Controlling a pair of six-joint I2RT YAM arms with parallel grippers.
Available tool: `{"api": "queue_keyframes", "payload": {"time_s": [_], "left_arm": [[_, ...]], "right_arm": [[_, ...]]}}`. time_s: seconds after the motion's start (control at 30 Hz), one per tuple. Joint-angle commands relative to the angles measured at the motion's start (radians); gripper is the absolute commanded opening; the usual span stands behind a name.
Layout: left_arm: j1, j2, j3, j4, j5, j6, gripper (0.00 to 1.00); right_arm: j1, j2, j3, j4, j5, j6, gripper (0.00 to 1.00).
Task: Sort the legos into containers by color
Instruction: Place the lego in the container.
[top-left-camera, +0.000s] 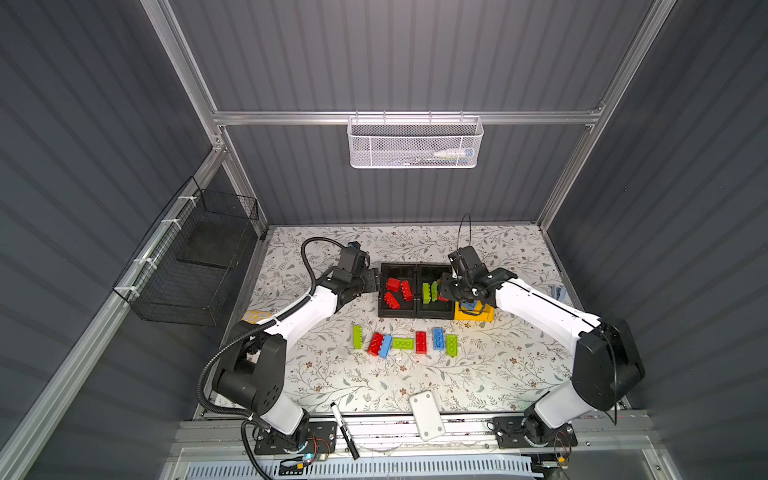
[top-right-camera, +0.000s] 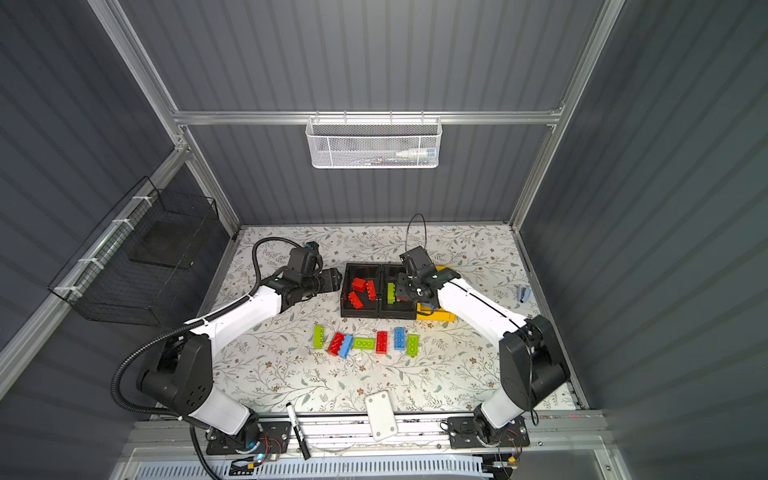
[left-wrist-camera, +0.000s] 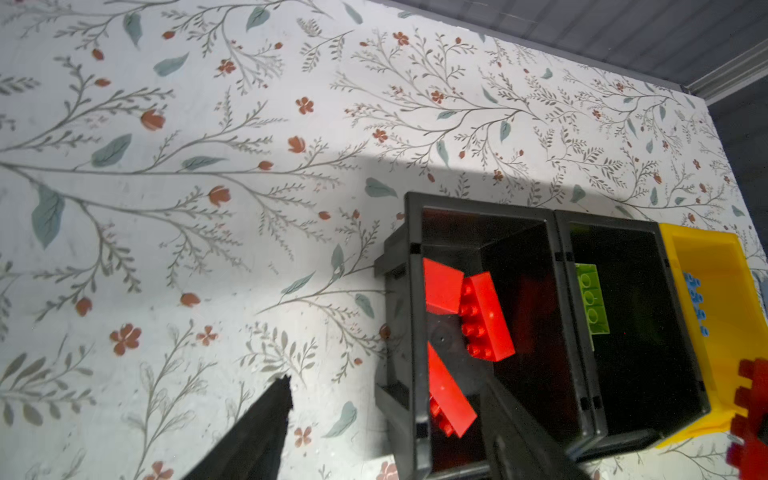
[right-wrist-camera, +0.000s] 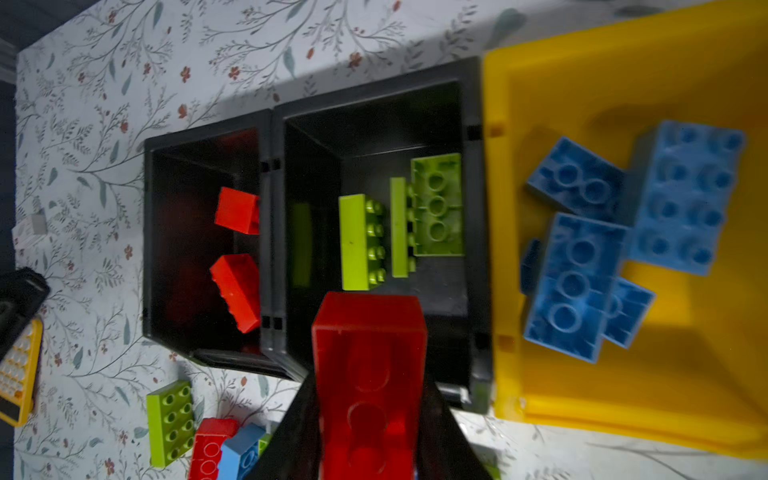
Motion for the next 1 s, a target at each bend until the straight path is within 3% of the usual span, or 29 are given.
{"api": "queue_keyframes", "payload": {"time_s": [0.0, 0.23, 0.5, 0.57, 0.77, 0.97], "left_arm": [[0.017, -0.057, -0.068, 0.000, -0.028, -0.061, 0.73], [0.029, -0.183, -0.199, -0.057, -0.095, -0.113, 0.73], [0.030, -0.306, -0.348, -0.060, -0.061, -0.193, 0.73], [0.029, -0.333, -0.381, -0.062, -0.046, -0.202, 0.73], [0.029, -0.359, -0.424, -0.075, -0.033, -0.210, 0.73], [0.011, -0.299, -0.421, -0.032, -0.014, -0.227, 0.73]], "right_arm": [[0.037, 0.060, 0.089, 0.026, -0.051, -0.042, 0.28], [0.100, 0.214, 0.249, 0.031, -0.124, -0.061, 0.29], [0.118, 0.346, 0.366, 0.029, -0.157, -0.055, 0.31], [0.121, 0.371, 0.389, 0.024, -0.149, -0.061, 0.35], [0.121, 0.395, 0.425, 0.010, -0.140, -0.063, 0.58], [0.116, 0.324, 0.392, -0.001, -0.071, -0.087, 0.62]]}}
